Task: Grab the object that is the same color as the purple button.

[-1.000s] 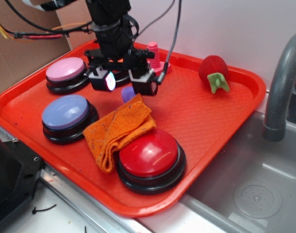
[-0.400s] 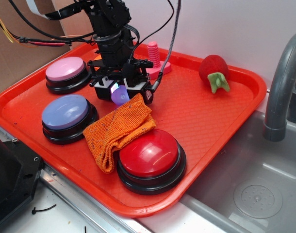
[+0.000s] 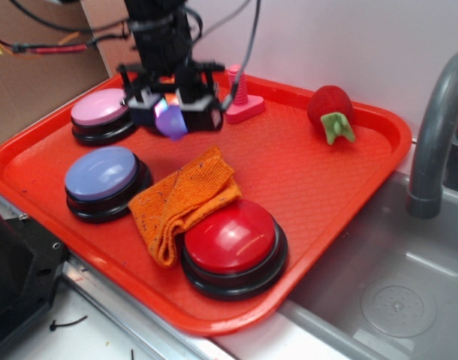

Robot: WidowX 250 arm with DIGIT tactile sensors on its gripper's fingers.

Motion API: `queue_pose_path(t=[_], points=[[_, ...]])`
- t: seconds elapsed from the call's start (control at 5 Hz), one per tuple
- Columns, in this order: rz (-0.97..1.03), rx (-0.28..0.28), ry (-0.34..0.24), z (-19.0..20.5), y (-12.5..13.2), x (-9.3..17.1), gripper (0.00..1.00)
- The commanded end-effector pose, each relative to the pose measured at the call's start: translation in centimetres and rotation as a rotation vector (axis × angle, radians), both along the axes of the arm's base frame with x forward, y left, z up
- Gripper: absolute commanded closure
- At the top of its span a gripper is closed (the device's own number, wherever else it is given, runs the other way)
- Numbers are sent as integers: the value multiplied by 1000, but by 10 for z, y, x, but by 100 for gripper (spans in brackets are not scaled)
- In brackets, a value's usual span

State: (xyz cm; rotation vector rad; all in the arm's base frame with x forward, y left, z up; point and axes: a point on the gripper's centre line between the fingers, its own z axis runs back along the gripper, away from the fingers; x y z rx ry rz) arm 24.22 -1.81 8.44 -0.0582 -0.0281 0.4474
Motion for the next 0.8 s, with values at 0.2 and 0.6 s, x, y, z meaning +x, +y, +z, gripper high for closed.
queue_pose_path(t=[0.2, 0.6], points=[[135, -85, -257, 164, 12, -19, 100], [165, -58, -227, 170, 18, -14, 100]])
